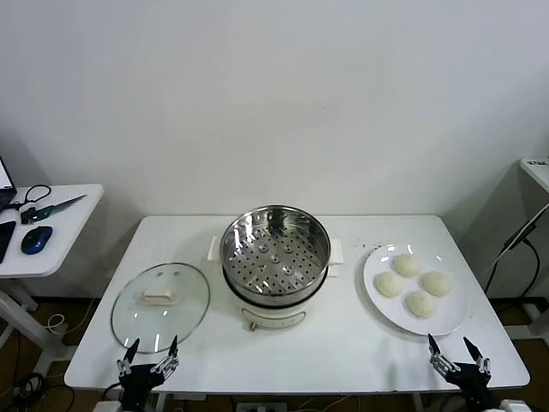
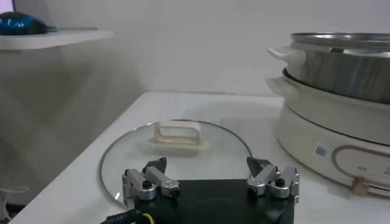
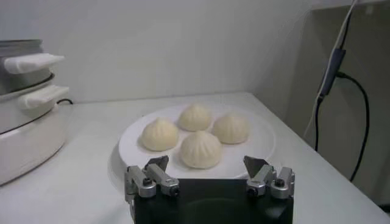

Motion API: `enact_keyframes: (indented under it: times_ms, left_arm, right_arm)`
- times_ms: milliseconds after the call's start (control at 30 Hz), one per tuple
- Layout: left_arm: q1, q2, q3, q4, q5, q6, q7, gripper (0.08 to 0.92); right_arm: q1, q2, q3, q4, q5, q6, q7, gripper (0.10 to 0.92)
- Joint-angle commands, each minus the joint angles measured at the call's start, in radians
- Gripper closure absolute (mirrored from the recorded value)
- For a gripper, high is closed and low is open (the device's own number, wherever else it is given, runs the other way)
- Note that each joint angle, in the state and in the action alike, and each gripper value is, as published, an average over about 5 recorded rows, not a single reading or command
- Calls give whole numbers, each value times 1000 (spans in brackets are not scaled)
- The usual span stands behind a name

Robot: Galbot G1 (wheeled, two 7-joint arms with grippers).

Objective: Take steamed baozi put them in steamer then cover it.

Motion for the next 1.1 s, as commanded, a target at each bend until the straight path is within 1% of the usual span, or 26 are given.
enact_keyframes:
  times_ms: [33, 100, 200, 300, 367, 467, 567, 667, 733, 867, 1000, 1100]
  left_arm:
    - [1, -1, 2, -8, -6, -2, 2, 177]
    - [2, 0, 3, -7, -6, -7, 2, 177]
    - [4, 2, 5, -7, -8, -16, 1, 177]
    - [3, 4, 6, -7, -9, -21, 1, 177]
    - [3, 4, 6, -7, -9, -23, 1, 177]
    - [5, 3, 6, -8, -8, -26, 1, 177]
    - [6, 1, 8, -6, -8, -29, 1, 177]
    - [6, -1, 12, -2, -6, -30, 1, 177]
    - [6, -2, 16, -1, -4, -29, 2, 177]
    - [2, -2, 21, 5, 0, -27, 2, 177]
    - [-1, 1, 24, 8, 4, -25, 3, 177]
    - [-1, 9, 24, 5, 6, -22, 4, 177]
  right_arm:
    - [209, -111, 25, -35, -8, -157, 7, 203]
    - [332, -196, -27, -86, -38, -215, -41, 203]
    - [590, -364, -214, -219, -132, -279, -199, 203]
    - [890, -488, -528, -364, -237, -263, -374, 203]
    - [1116, -543, -786, -451, -301, -216, -512, 203]
    - [1477, -568, -1162, -575, -406, -98, -745, 203]
    - [1762, -544, -1446, -689, -506, 51, -940, 203]
    - [1963, -499, -1657, -796, -563, 199, -1112, 203]
    - [2035, -468, -1740, -846, -573, 246, -1191, 203]
    - [2105, -398, -1840, -904, -544, 246, -1253, 203]
    - [2097, -330, -1886, -932, -467, 203, -1255, 203]
    - [2051, -282, -1888, -962, -453, 176, -1247, 203]
